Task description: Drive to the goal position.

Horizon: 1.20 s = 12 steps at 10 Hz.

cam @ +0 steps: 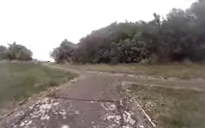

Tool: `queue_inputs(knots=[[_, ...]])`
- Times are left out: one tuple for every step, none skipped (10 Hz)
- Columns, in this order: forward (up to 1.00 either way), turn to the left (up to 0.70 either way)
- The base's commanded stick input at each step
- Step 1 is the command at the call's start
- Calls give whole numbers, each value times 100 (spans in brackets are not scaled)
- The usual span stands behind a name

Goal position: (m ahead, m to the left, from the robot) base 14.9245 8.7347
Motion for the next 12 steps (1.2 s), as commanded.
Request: queue_inputs(knots=[[70,23],[70,32],[70,32],[70,16],[70,3],[70,0],[70,-18],[70,-24],[70,-4],[70,0],[70,0],[70,0]])
